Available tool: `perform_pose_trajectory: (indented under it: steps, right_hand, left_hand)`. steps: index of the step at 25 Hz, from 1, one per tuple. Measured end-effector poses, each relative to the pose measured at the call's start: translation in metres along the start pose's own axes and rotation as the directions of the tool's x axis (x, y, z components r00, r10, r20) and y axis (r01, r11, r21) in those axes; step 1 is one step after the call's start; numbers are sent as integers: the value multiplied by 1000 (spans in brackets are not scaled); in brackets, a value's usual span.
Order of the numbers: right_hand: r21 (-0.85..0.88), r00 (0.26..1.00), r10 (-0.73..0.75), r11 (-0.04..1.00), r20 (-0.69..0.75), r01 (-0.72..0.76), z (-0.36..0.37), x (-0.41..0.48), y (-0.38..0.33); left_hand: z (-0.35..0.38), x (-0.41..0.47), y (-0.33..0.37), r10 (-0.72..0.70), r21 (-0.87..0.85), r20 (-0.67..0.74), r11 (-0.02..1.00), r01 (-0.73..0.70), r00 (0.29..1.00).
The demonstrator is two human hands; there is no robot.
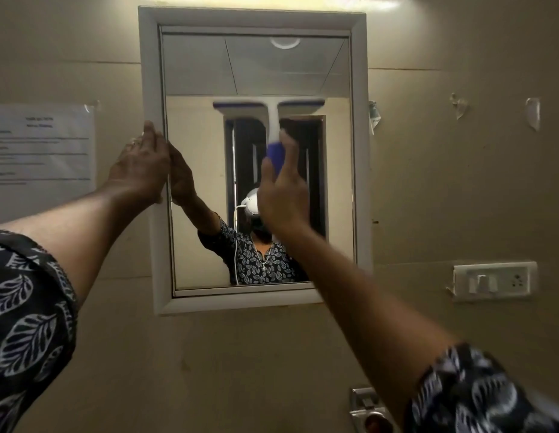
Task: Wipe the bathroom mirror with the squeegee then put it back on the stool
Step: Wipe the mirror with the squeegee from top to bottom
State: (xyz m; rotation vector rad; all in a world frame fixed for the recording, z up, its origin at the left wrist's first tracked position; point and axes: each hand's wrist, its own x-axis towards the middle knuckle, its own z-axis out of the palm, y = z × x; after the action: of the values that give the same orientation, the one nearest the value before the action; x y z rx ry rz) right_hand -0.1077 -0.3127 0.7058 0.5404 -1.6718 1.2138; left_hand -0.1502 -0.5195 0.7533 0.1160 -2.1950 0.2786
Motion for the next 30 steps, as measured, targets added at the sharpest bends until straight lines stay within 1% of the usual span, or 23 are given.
perform_pose_trajectory:
  steps: [3,5,6,7,9,10,11,12,13,14,15,16,17,18,19,20,21,22,25,28,30]
  right_hand:
    - [14,993,75,997,85,-77,7,-96,38]
    - [-23,982,145,989,117,-144,18,-150,59]
    - [-60,971,194,981,137,-187,20,-176,70]
    - [-102,951,273,960,146,-260,18,-202,79]
    - [-229,911,377,913,165,-337,9,-254,88]
    - [-204,928,318,938,196,-279,24,-244,81]
    - [-125,939,271,961,211,-249,42,-209,65]
    - [-98,950,219,974,222,-202,57,-159,36]
    - [146,950,132,973,284,-179,72,-99,4]
    - [234,985,-2,972,171,-39,76,-47,-6]
    - [253,989,5,967,145,-42,69,-29,-17]
    - [362,969,-29,930,246,-64,61,-29,-24]
    - [393,945,-76,918,317,-58,50,-40,-25]
    - [368,944,-82,929,321,-45,35,-58,-18]
    - [227,984,39,971,172,-78,11,-76,-5]
    - [178,992,38,982,117,-59,-5,-76,-10]
    - [110,996,-15,994,83,6,-15,-69,-8]
    - [69,996,-57,996,73,52,-14,-40,-17]
    - [71,992,-77,995,100,70,15,40,-57]
    - [7,994,-92,996,57,92,38,71,-58]
    - [-23,997,-73,997,41,74,50,79,-60]
  left_hand:
    - [-3,-1,1,-3,-1,14,1000,3,1000]
    - [-5,-3,3,-7,7,25,1000,7,1000]
    - [-6,-3,3,-8,11,27,1000,8,1000]
    - [-6,-4,3,-9,12,28,1000,8,1000]
    - [-8,-5,4,-7,8,33,1000,6,999]
    - [-9,-5,4,-7,4,34,1000,7,999]
    - [-9,-6,4,-9,2,33,1000,9,999]
    - [-9,-6,4,-12,-2,28,1000,12,1000]
    - [-9,-6,4,-15,-8,22,1000,15,1000]
    - [-9,-7,4,-16,-18,19,1000,17,1000]
    - [-9,-7,3,-16,-28,17,999,16,1000]
    - [-10,-8,3,-13,-40,18,999,14,1000]
    - [-11,-8,3,-10,-51,17,999,11,1000]
    - [-11,-7,3,-8,-57,16,998,8,1000]
    - [-12,-7,3,-7,-55,14,998,8,1000]
    - [-12,-7,3,-10,-49,16,999,11,1000]
    - [-11,-7,3,-14,-42,18,999,14,1000]
    - [-11,-7,4,-16,-41,22,999,17,1000]
    - [-11,-7,5,-21,-53,16,998,22,1000]
    - [-11,-7,4,-19,-63,7,998,20,1000]
    - [-10,-8,4,-20,-77,-4,997,19,1000]
